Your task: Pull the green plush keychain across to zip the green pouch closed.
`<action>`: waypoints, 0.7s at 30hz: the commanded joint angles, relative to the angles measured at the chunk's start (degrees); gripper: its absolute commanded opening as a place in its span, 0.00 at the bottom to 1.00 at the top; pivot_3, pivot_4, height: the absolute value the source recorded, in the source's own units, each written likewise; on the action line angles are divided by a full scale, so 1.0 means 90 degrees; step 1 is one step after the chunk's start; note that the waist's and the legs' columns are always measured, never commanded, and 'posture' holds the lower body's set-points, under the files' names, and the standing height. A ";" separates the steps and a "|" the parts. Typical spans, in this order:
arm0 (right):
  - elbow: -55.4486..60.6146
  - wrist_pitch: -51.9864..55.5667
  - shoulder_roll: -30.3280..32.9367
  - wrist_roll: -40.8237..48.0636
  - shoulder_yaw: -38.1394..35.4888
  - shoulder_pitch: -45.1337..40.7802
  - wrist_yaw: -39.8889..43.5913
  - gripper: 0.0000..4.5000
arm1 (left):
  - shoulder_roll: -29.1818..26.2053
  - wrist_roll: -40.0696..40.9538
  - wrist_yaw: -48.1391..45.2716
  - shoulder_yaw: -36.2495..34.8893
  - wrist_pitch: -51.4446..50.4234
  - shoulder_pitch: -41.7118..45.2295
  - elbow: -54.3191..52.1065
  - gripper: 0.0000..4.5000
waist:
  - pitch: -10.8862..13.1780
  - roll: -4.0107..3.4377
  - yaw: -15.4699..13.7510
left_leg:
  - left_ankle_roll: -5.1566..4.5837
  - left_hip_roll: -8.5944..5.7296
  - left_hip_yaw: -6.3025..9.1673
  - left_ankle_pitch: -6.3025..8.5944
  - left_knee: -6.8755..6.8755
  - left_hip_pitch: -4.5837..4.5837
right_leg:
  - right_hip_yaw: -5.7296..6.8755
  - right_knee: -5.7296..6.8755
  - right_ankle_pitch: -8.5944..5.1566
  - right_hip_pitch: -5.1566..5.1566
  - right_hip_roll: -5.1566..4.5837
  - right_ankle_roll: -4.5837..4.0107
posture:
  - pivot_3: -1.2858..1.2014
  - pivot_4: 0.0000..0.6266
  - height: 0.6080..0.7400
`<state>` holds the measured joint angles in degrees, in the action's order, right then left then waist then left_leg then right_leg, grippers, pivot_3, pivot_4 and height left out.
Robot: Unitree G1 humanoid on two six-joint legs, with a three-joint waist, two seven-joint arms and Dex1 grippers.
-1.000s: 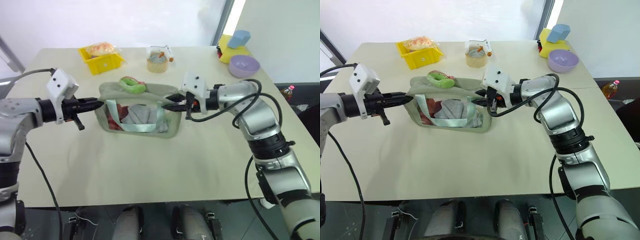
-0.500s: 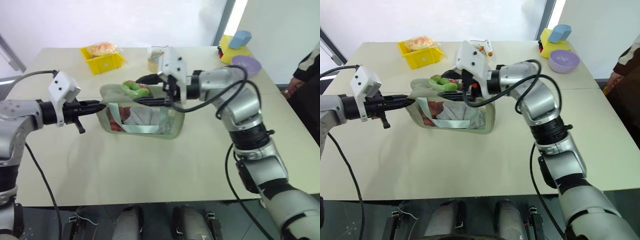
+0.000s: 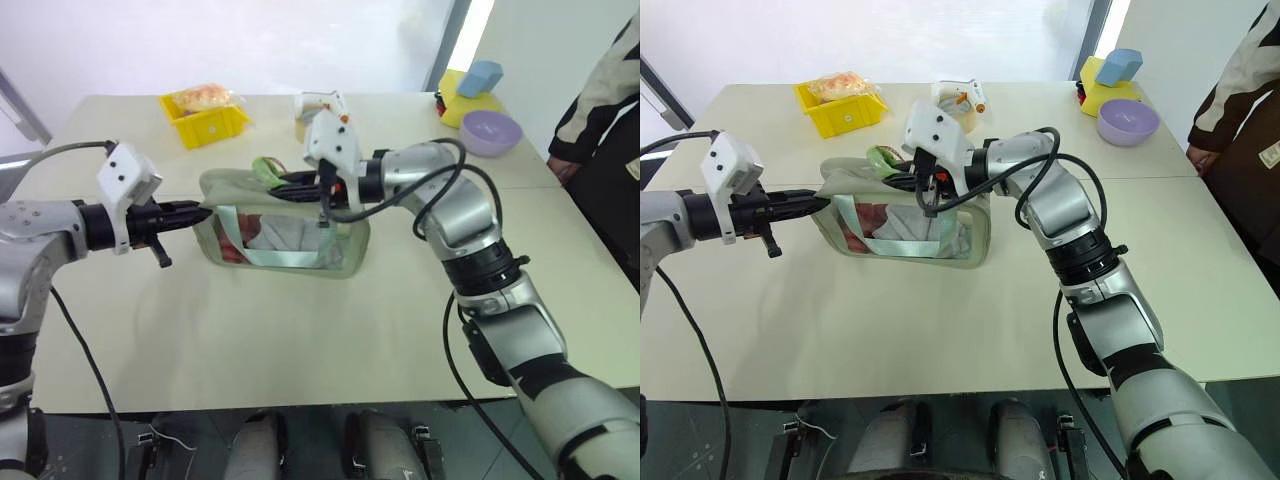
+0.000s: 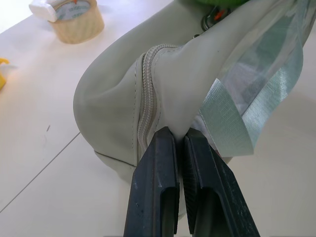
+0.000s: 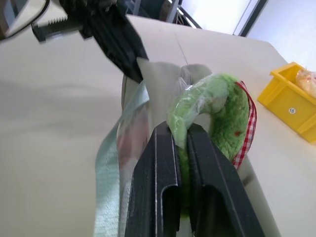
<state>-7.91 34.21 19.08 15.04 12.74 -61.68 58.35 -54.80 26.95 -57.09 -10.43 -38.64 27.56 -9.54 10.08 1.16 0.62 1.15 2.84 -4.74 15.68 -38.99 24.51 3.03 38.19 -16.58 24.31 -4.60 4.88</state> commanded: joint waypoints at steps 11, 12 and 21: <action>0.0804 0.1933 0.2098 0.0287 -0.1744 0.0217 -0.1468 0.01 | -0.0074 0.0171 0.0044 -0.0197 -0.0122 -0.0284 -0.0212 0.00 | 0.0000 -0.0001 -0.0011 | -0.0007 -0.0004 -0.0005 0.0004 0.0003 0.0002 | 0.0000 -0.0009 0.0000 -0.0002 -0.0007 0.0000 | 0.52 0.24 0.99; 0.0906 0.1831 0.2312 0.0093 -0.1649 0.0341 -0.1576 0.01 | -0.0068 0.0213 0.0075 -0.0231 -0.0182 -0.0316 -0.0234 0.00 | 0.0000 -0.0002 0.0000 | -0.0007 -0.0004 -0.0004 0.0004 0.0004 -0.0001 | -0.0001 -0.0008 0.0000 -0.0002 -0.0006 0.0000 | 0.52 0.24 0.99; 0.2192 0.2166 0.2398 -0.0570 -0.1488 0.2143 -0.2971 0.01 | 0.0169 0.0445 0.0496 -0.0242 -0.0486 -0.0562 -0.0593 0.00 | -0.0003 0.0001 -0.0031 | -0.0005 -0.0001 0.0000 0.0003 0.0005 -0.0003 | -0.0005 -0.0008 0.0000 -0.0002 -0.0006 0.0000 | 0.52 0.24 0.99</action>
<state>9.53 52.46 41.69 10.85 1.38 -43.34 34.75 -53.30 31.01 -53.41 -12.54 -41.77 23.21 -14.83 10.05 1.17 0.34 1.10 2.82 -4.74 15.71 -38.96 24.48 2.99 38.10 -16.58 24.26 -4.65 4.88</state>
